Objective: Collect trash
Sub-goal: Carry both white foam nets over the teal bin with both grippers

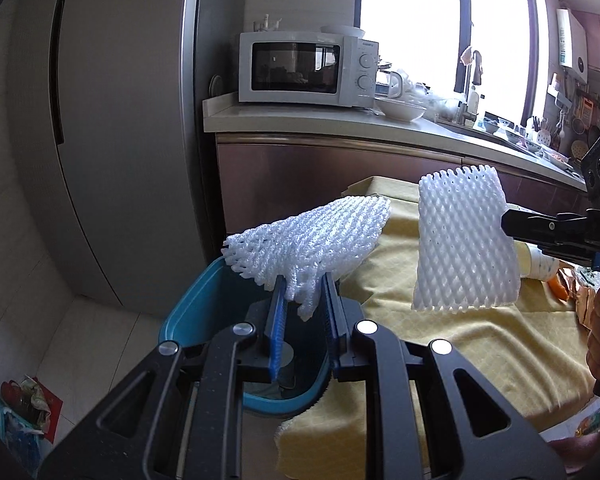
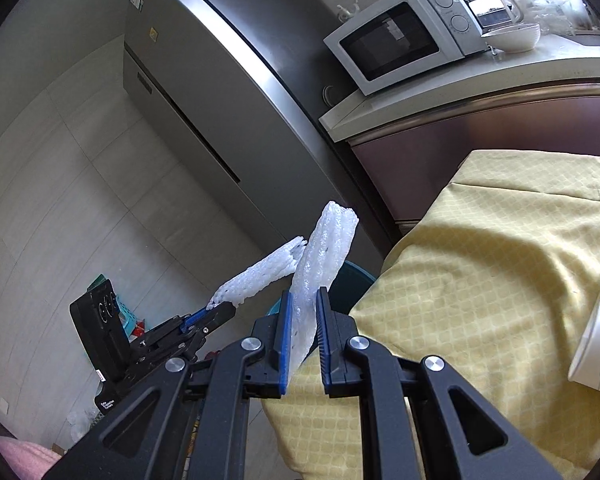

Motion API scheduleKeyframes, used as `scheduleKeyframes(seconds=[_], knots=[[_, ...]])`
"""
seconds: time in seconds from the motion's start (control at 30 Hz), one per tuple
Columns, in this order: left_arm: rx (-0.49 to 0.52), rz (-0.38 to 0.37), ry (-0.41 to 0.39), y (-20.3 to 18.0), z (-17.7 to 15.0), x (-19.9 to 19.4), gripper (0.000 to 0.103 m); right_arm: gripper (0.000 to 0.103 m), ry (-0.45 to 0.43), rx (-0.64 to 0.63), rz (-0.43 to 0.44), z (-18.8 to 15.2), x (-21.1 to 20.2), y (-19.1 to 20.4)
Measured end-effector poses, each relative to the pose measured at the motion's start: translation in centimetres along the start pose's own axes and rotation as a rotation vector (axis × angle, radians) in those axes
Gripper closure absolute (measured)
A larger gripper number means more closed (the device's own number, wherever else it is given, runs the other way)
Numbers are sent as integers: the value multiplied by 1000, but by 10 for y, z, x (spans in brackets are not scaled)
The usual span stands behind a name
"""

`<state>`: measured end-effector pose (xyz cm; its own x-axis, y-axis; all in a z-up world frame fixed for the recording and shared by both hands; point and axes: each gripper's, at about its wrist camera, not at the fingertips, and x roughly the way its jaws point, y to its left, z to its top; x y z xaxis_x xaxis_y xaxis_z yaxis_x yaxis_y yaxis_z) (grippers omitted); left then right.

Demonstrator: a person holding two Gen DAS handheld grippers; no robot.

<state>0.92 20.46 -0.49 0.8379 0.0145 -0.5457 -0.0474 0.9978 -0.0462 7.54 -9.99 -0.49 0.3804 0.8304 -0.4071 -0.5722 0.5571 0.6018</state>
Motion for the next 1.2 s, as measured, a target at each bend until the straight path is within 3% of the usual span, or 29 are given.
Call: scheduleKeyframes(seconds=[0.4, 1.2], knots=[[-41, 40, 61, 23, -12, 26, 85, 92, 96, 6, 17, 5, 51, 7], [-135, 74, 208, 53, -40, 87, 85, 92, 277, 11, -41, -2, 134, 6]])
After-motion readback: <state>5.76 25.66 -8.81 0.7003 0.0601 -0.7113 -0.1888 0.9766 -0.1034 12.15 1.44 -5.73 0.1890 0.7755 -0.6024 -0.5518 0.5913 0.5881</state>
